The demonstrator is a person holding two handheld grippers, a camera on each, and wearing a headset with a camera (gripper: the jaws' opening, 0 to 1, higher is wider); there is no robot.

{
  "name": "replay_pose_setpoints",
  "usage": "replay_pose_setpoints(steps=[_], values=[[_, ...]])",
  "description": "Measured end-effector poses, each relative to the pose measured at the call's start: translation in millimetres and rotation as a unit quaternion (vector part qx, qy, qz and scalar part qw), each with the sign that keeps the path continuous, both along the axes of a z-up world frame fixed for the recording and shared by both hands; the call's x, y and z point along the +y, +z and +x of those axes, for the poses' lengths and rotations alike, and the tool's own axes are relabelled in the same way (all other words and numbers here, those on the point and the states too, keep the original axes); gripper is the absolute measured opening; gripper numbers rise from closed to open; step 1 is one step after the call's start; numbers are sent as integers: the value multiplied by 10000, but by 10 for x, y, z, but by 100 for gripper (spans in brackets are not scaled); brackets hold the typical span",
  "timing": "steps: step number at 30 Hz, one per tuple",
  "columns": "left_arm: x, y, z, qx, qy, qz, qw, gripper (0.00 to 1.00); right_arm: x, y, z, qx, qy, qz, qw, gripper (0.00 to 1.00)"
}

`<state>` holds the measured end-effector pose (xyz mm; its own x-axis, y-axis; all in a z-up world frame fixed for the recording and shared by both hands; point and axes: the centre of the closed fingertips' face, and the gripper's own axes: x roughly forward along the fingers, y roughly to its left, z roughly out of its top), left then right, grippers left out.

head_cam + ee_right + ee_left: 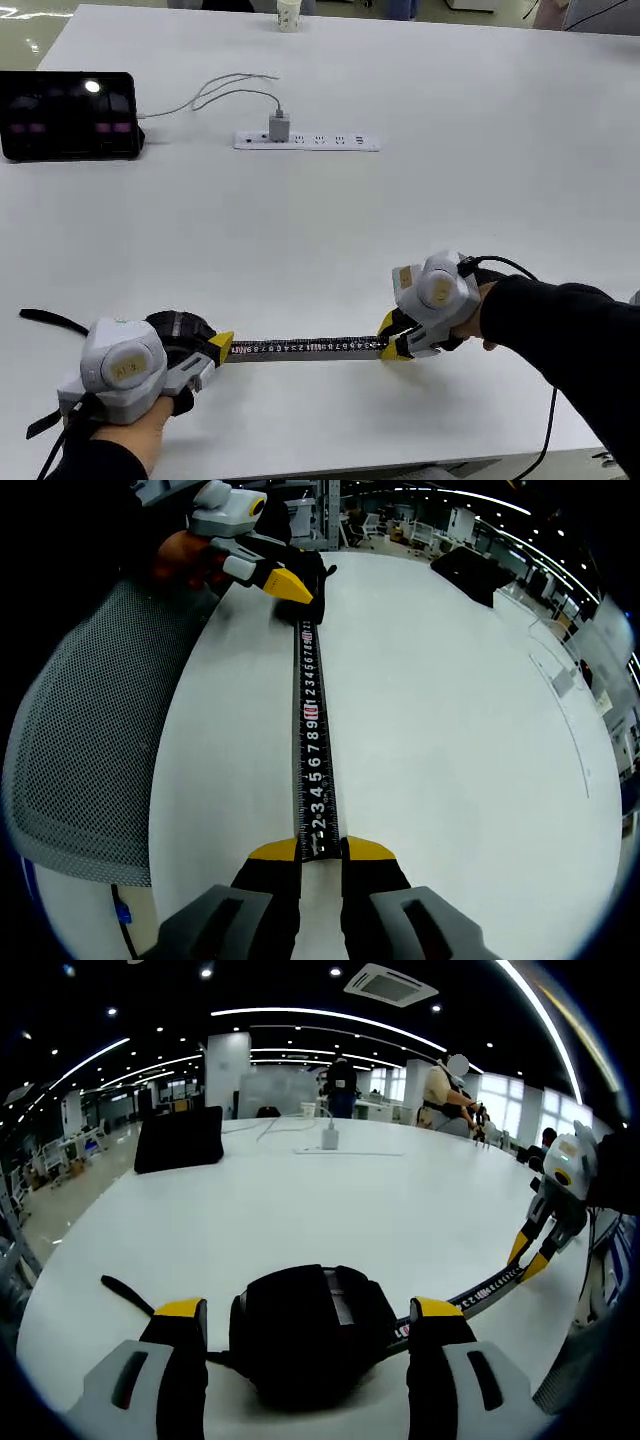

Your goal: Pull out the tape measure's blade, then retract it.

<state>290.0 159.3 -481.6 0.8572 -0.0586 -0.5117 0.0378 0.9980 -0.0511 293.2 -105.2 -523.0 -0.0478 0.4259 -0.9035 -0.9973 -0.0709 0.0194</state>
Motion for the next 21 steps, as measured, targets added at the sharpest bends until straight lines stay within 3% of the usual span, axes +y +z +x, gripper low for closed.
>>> replay_pose_setpoints(steps=[8, 21], values=[[-22, -21, -1, 114, -44, -9, 9999, 63, -5, -9, 9, 35, -125, -73, 9999, 12], [-20, -43, -8, 312, -114, 88, 9994, 61, -7, -2, 11, 18, -145, 19, 9999, 11]])
